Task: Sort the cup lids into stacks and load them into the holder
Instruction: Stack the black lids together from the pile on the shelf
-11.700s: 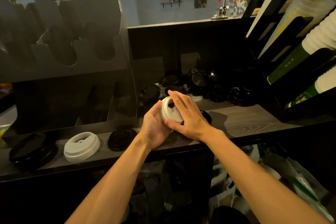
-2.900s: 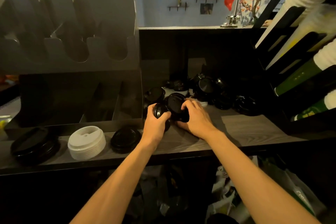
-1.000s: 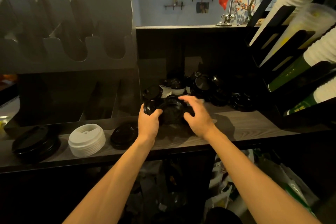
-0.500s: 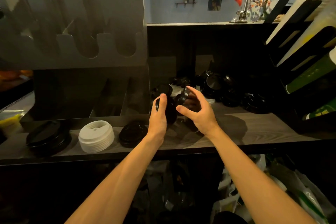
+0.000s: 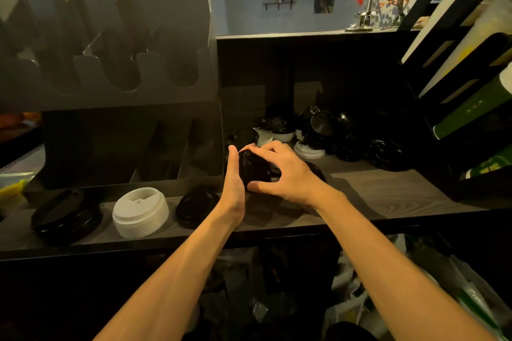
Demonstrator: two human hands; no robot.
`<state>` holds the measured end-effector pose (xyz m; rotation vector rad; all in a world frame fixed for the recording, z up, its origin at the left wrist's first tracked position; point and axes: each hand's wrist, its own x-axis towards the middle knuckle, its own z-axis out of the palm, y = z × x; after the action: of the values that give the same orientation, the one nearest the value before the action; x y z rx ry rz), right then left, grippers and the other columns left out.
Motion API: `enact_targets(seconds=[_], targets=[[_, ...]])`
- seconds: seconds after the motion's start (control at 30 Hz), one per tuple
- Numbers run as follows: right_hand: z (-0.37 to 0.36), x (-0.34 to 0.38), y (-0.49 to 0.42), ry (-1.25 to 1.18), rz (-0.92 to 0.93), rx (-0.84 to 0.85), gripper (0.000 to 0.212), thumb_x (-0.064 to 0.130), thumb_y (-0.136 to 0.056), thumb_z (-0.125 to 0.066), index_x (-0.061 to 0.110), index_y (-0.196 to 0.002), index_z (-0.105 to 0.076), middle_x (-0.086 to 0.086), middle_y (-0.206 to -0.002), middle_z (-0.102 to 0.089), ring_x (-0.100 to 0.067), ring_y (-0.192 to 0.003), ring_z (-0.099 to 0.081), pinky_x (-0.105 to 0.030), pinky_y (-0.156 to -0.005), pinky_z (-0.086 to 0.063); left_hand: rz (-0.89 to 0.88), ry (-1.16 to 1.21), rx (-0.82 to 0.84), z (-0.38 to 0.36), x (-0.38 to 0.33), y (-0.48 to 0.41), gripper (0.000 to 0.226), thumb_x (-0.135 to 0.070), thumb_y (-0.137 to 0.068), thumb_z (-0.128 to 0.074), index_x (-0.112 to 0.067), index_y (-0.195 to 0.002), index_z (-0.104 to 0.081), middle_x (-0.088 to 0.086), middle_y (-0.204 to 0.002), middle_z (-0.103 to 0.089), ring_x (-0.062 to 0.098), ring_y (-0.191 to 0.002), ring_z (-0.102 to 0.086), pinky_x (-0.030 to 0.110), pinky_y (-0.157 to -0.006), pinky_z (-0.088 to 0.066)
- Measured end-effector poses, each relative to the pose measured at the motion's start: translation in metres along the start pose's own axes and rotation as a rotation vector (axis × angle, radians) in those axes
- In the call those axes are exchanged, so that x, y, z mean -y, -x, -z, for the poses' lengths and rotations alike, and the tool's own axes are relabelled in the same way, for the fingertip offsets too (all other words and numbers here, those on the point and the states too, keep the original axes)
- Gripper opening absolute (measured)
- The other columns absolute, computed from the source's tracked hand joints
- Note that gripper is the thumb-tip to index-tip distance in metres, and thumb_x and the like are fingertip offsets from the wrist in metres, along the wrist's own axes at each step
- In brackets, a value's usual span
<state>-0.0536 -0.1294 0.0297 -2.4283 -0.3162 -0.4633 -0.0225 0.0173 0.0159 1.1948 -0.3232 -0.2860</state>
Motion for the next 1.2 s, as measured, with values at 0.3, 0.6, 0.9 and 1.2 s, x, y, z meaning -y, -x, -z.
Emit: enact_targets(seconds=[0.3,0.6,0.9,1.2], targets=[[-0.02,-0.003,0.004,0.048,-0.056,-0.194,0.089,0.076,-0.075,-0.062,0.028,-0.149,-0.047,0.011,-0.127,-0.052,-0.01,-0.119,-0.05,-0.037,-0.098,-0.051,-0.036,0.004,-0.062,0.0,0.001,0.002,0.058,-0.066,-0.103,-0.025,-0.034,-0.133,-0.063,0.004,-0.133,-0.067,0.026,-0.127,-0.061,0.059,-0.107,-0.048],[-0.003,-0.012,-0.003,-0.168,-0.037,-0.029,0.078,0.047,-0.082,-0.079,0.029,-0.15,-0.044,0.01,-0.135,-0.048,-0.008,-0.125,-0.048,-0.018,-0.101,-0.04,-0.033,-0.021,-0.106,0.001,0.008,-0.008,0.038,-0.008,-0.096,-0.056,-0.024,-0.129,-0.066,0.01,-0.117,-0.073,0.031,-0.113,-0.068,0.047,-0.087,-0.061],[-0.001,-0.035,-0.032,0.358,-0.402,0.005,0.073,0.059,-0.084,-0.07,0.027,-0.146,-0.047,-0.007,-0.143,-0.044,-0.033,-0.13,-0.048,-0.045,-0.105,-0.043,-0.025,-0.099,-0.201,-0.001,0.007,-0.009,0.028,-0.012,-0.098,-0.056,-0.032,-0.116,-0.062,0.002,-0.108,-0.071,0.021,-0.106,-0.067,0.035,-0.088,-0.057],[0.006,-0.031,-0.023,0.133,-0.299,-0.094,0.075,0.049,-0.072,-0.086,0.025,-0.134,-0.053,0.005,-0.142,-0.048,-0.02,-0.129,-0.05,-0.039,-0.101,-0.048,-0.098,-0.153,-0.172,-0.001,0.006,-0.006,0.023,-0.015,-0.096,-0.057,-0.028,-0.115,-0.06,0.003,-0.107,-0.065,0.021,-0.107,-0.061,0.043,-0.099,-0.053]])
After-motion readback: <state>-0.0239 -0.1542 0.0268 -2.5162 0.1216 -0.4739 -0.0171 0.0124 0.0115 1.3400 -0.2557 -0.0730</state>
